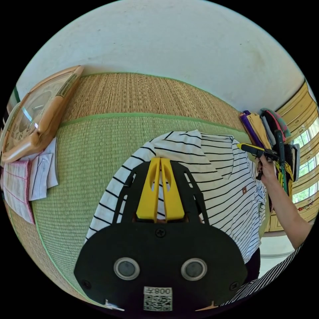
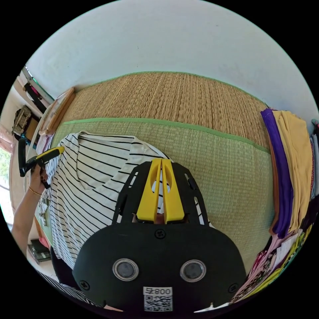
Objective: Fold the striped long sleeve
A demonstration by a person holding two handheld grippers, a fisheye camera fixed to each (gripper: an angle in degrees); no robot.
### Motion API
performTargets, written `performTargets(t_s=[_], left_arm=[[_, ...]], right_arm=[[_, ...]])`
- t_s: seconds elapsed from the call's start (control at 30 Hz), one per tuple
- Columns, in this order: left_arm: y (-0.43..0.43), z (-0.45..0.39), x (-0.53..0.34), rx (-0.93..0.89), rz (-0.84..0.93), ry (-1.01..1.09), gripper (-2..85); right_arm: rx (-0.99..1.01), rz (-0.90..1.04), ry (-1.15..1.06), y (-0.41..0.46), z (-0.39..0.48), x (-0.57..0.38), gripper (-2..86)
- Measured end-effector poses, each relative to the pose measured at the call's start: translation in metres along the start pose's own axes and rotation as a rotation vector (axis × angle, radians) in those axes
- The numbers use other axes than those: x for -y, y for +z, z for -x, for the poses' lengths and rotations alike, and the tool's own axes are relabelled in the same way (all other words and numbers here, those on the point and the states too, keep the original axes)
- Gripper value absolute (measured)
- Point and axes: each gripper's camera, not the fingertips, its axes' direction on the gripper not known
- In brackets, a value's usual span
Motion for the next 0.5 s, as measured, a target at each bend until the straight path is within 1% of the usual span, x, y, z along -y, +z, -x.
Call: performTargets(t_s=[0.1,0.17,0.3,0.4,0.5], left_arm=[[-0.017,-0.013,-0.005,-0.017,-0.075,0.045,0.1],[-0.025,-0.025,-0.007,-0.043,-0.107,0.093,0.1],[-0.011,-0.052,0.009,-0.073,-0.067,0.171,0.1],[0.011,-0.055,0.026,-0.029,-0.037,0.138,0.1],[0.033,-0.047,0.036,-0.009,-0.006,0.097,0.1]], right_arm=[[0.018,-0.011,-0.058,-0.006,0.01,-0.004,0.1],[0.046,-0.062,-0.107,-0.018,0.021,-0.014,0.1],[0.059,-0.104,-0.13,-0.031,0.026,-0.027,0.1],[0.012,-0.127,-0.081,-0.036,0.01,-0.03,0.0],[0.07,-0.043,-0.025,-0.014,-0.014,-0.02,0.0]])
